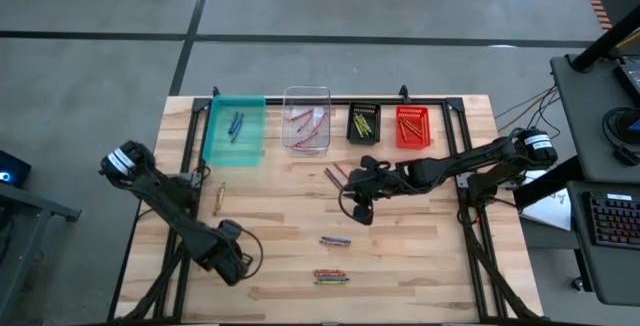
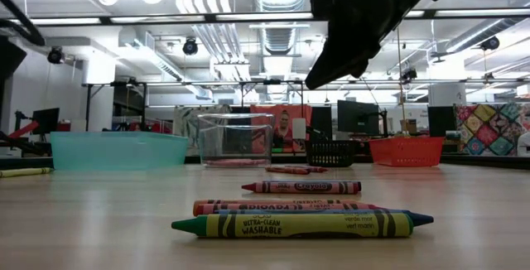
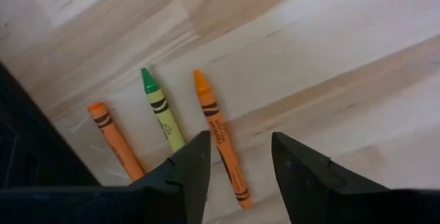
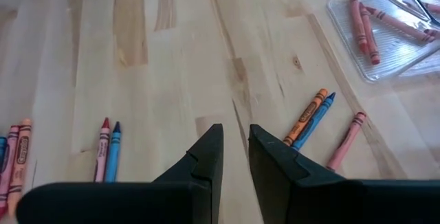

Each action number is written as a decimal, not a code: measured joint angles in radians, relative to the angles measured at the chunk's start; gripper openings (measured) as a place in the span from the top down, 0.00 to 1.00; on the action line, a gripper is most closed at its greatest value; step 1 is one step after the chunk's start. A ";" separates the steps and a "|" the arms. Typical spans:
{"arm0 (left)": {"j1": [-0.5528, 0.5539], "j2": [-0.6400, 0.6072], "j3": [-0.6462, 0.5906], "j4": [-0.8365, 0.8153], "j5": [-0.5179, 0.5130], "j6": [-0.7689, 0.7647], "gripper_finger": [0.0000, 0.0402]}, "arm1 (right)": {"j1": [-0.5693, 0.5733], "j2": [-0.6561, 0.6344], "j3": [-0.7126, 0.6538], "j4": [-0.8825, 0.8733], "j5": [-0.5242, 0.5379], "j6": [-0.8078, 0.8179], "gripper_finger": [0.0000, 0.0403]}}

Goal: Sort crayons
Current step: Put the orange crayon into the orange bin

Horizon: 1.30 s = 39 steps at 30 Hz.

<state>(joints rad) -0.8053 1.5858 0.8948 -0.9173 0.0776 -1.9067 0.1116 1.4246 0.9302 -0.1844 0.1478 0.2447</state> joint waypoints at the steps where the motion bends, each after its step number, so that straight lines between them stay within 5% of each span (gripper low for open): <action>1: -0.003 0.007 0.000 0.000 0.000 -0.004 0.66 | 0.002 0.000 0.000 0.000 0.000 -0.005 0.85; 15: -0.008 0.106 0.000 0.028 -0.007 -0.007 0.68 | 0.038 0.000 0.000 0.001 0.001 -0.020 0.85; 28: -0.009 0.100 0.011 0.049 -0.077 -0.005 0.98 | 0.061 0.000 0.000 -0.001 0.001 -0.055 0.85; 34: -0.001 0.066 0.095 0.051 -0.325 0.084 0.99 | 0.064 0.000 -0.003 -0.050 0.001 -0.082 0.85; 39: 0.052 -0.003 0.173 0.084 -0.551 0.340 1.00 | 0.081 0.000 -0.033 0.002 0.001 -0.088 0.85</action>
<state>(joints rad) -0.7537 1.5831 1.0678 -0.8330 -0.4731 -1.5671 0.1926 1.4246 0.8974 -0.1824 0.1487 0.1569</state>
